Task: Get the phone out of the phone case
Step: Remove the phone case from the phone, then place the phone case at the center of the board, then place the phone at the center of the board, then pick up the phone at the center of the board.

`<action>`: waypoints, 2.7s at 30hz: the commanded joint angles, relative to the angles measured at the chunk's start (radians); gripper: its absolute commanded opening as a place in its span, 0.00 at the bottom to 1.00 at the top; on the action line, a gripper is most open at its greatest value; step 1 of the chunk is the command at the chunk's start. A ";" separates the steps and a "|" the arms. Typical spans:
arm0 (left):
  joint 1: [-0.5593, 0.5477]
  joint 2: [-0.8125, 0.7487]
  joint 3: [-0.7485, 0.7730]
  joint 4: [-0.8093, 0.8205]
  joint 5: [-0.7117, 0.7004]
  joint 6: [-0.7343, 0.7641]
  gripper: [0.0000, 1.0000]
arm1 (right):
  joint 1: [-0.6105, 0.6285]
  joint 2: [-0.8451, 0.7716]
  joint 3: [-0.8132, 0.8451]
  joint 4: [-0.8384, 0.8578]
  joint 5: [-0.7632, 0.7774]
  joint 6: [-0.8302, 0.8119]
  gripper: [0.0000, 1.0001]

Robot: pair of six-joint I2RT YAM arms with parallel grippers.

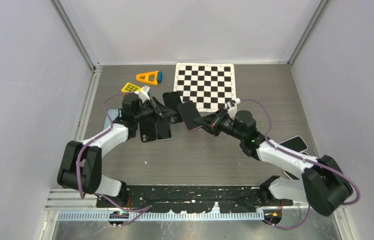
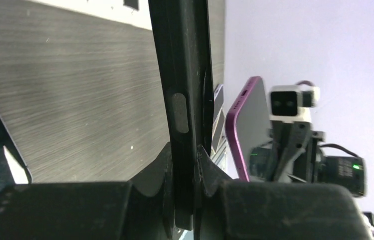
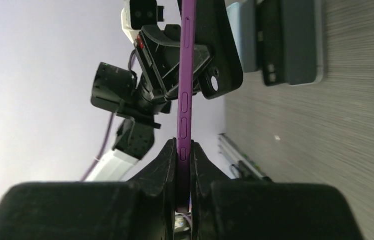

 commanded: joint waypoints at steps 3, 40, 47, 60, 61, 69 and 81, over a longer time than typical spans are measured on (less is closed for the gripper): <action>-0.117 0.131 0.032 -0.043 -0.052 0.055 0.00 | -0.037 -0.267 0.044 -0.596 0.179 -0.395 0.00; -0.247 0.314 0.283 -0.592 -0.329 0.282 0.83 | -0.116 0.239 0.174 -0.776 0.231 -0.661 0.54; -0.247 0.249 0.297 -0.627 -0.328 0.306 0.82 | -0.116 0.155 0.226 -0.910 0.391 -0.730 0.69; -0.246 0.008 0.316 -0.783 -0.382 0.480 0.88 | -0.419 0.140 0.471 -1.230 0.893 -0.746 0.89; -0.246 -0.004 0.316 -0.792 -0.387 0.490 0.89 | -0.479 0.140 0.462 -1.232 0.898 -0.734 0.89; -0.246 -0.069 0.287 -0.788 -0.426 0.530 1.00 | -0.644 0.052 0.335 -1.285 0.954 -0.541 0.93; -0.244 -0.020 0.269 -0.719 -0.342 0.457 0.98 | -0.861 -0.110 0.137 -1.299 0.877 -0.424 0.95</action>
